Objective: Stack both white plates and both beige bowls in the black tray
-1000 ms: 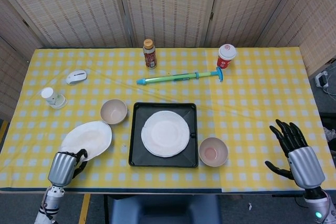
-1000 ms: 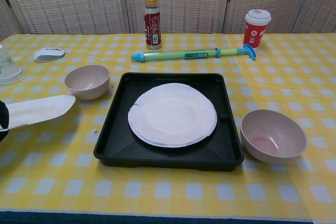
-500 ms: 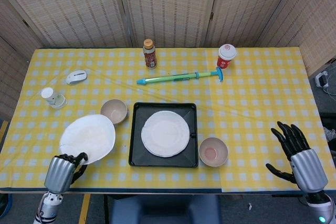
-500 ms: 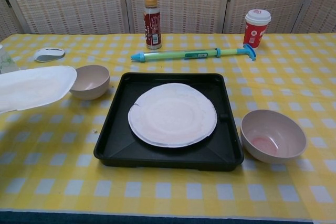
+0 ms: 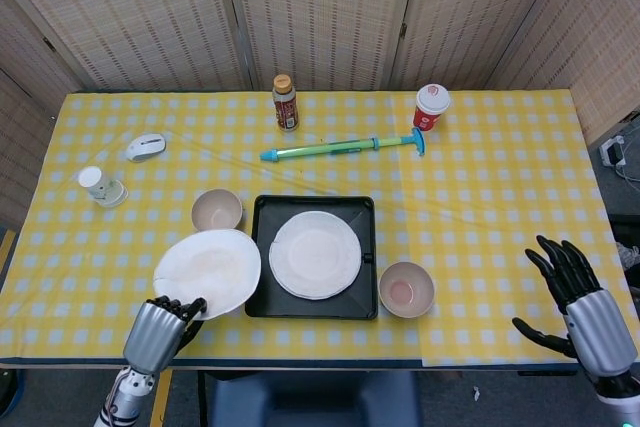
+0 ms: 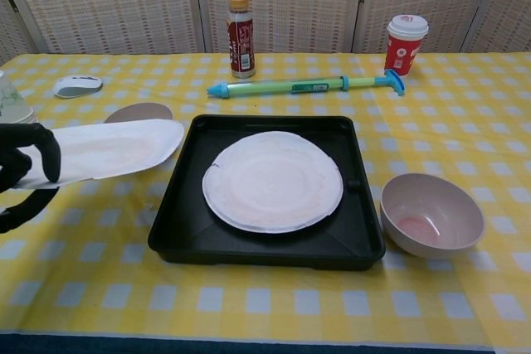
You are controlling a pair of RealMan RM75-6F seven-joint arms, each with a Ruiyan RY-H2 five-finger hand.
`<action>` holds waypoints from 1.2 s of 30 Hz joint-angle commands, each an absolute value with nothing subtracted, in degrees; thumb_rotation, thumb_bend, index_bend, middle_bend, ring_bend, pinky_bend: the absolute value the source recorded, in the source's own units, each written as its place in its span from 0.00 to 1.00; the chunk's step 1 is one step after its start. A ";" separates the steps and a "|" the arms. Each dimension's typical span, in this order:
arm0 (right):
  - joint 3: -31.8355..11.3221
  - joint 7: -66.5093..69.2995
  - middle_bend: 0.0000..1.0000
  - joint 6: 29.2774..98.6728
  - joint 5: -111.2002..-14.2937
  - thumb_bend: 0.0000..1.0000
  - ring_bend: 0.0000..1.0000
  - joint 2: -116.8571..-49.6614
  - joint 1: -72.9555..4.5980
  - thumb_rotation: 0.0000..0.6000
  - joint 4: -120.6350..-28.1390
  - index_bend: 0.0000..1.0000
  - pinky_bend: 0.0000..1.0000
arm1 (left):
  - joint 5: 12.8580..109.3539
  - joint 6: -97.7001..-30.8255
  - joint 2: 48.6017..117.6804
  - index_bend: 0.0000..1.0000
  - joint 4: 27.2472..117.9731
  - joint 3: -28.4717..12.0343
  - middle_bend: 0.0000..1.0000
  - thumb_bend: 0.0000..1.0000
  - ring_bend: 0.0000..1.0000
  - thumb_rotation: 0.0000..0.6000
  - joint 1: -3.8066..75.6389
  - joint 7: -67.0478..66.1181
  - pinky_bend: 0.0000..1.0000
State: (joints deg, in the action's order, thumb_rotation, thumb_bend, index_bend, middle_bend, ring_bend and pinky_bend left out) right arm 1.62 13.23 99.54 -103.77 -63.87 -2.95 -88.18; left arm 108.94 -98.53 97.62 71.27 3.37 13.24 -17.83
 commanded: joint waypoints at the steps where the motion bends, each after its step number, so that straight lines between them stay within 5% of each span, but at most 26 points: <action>1: 2.10 13.76 0.00 100.11 -104.61 0.18 0.00 -63.62 -2.65 1.00 -88.13 0.00 0.00 | 109.95 -96.07 98.97 0.68 72.22 3.92 1.00 0.60 1.00 1.00 14.41 -18.98 1.00; 16: 1.70 16.81 0.00 105.79 -103.51 0.18 0.00 -61.90 0.67 1.00 -87.45 0.00 0.00 | 109.90 -86.57 106.64 0.68 69.98 0.23 1.00 0.60 1.00 1.00 22.18 -18.61 1.00; 36: -0.83 18.82 0.00 102.06 -97.76 0.18 0.00 -61.22 0.09 1.00 -88.00 0.00 0.00 | 101.70 -78.15 117.32 0.68 55.45 -7.95 1.00 0.60 1.00 1.00 32.94 -11.59 1.00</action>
State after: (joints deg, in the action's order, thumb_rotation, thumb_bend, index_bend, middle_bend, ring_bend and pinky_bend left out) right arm -0.66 18.89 102.28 -98.00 -61.22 0.19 -87.88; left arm 102.44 -78.86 116.53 56.15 -7.30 32.12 -11.51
